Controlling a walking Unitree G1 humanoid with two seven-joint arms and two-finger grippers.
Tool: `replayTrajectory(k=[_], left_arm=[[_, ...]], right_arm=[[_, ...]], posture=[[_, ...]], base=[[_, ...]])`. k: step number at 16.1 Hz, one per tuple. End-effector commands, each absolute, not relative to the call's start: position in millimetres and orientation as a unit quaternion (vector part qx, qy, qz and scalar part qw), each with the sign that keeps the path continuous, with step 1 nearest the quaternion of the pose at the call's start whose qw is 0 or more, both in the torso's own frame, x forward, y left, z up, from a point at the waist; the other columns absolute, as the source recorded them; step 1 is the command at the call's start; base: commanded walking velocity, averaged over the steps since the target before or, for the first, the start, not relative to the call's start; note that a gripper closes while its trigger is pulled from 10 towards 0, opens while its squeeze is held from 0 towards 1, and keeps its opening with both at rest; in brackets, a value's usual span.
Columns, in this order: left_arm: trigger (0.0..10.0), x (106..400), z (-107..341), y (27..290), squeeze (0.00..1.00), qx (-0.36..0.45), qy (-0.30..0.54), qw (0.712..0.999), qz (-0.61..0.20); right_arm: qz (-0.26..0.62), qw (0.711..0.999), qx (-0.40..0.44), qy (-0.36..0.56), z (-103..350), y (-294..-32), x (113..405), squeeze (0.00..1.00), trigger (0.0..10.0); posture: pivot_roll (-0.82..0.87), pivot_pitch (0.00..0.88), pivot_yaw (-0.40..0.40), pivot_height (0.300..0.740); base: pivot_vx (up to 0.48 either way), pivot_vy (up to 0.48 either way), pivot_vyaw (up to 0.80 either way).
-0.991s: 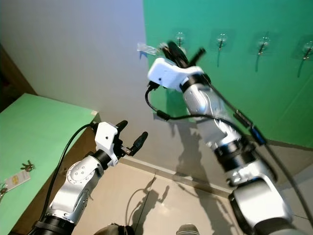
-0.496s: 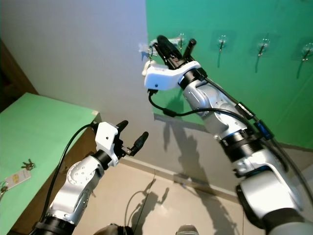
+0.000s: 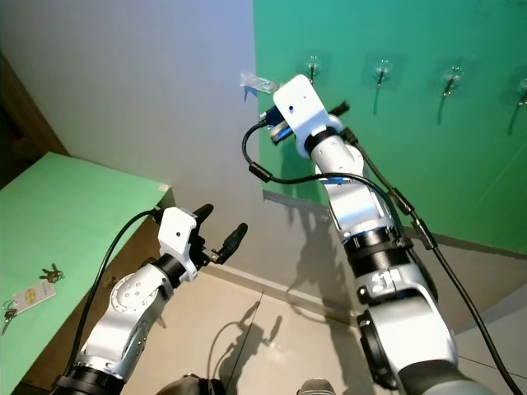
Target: Hang keys on a hook
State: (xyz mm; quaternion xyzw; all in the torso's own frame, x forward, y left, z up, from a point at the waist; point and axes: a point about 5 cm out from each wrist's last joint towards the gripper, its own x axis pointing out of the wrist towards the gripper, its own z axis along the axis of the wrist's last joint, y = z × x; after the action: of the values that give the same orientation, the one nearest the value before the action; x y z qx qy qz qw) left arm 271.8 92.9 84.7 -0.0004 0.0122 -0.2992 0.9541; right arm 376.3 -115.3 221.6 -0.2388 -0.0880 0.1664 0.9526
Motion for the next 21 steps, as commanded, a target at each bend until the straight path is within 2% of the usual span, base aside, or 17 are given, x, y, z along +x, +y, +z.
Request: replayTrajectory(k=[1,3,5,10,12,13,15,16,19,21], left_arm=[[10.0,270,85,94,0.00,0.007,0.012,0.954,-0.300],[10.0,270,85,93,0.00,0.008,0.012,0.953,-0.301],[10.0,270,85,93,0.00,0.008,0.013,0.953,-0.302],[10.0,271,86,93,0.00,0.010,0.012,0.952,-0.304],[10.0,271,86,93,0.00,0.011,0.013,0.952,-0.305],[10.0,272,86,94,0.00,0.011,0.012,0.952,-0.305],[10.0,272,87,94,0.00,0.013,0.012,0.952,-0.305],[10.0,273,87,95,0.00,0.013,0.012,0.953,-0.304],[10.0,273,87,96,0.00,0.014,0.011,0.953,-0.301],[10.0,273,87,96,0.00,0.015,0.011,0.954,-0.300]], right_arm=[[0.189,0.956,-0.205,-0.090,229,-112,373,0.00,0.0],[0.216,0.950,-0.206,-0.091,230,-108,367,0.00,0.0],[0.263,0.931,-0.230,-0.110,234,-98,356,0.00,0.0],[0.291,0.925,-0.205,-0.131,249,-88,349,0.00,0.0],[0.257,0.932,-0.223,-0.125,247,-98,356,0.00,0.0],[0.219,0.933,-0.258,-0.120,245,-108,363,0.00,0.0],[0.145,0.884,-0.420,-0.145,242,-123,370,0.00,0.0],[0.131,0.867,-0.454,-0.157,242,-124,371,0.00,0.0],[0.095,0.767,-0.596,-0.217,240,-122,371,0.00,0.0],[0.098,0.732,-0.633,-0.230,235,-121,371,0.00,0.0]], posture=[[-0.25,0.016,0.083,0.720],[-0.25,0.017,0.082,0.720],[-0.25,0.020,0.083,0.720],[-0.25,0.023,0.087,0.720],[-0.25,0.023,0.087,0.720],[-0.25,0.024,0.085,0.720],[-0.25,0.028,0.087,0.720],[-0.25,0.028,0.087,0.720],[-0.25,0.035,0.089,0.720],[-0.25,0.034,0.088,0.720]], base=[[0.000,0.000,0.00],[0.000,0.000,0.00],[0.000,0.000,0.00],[0.000,0.000,0.00],[0.000,0.000,0.00],[0.000,0.000,0.00],[0.000,0.000,0.00],[0.000,0.000,0.00],[0.000,0.000,0.00],[0.000,0.000,0.00]])
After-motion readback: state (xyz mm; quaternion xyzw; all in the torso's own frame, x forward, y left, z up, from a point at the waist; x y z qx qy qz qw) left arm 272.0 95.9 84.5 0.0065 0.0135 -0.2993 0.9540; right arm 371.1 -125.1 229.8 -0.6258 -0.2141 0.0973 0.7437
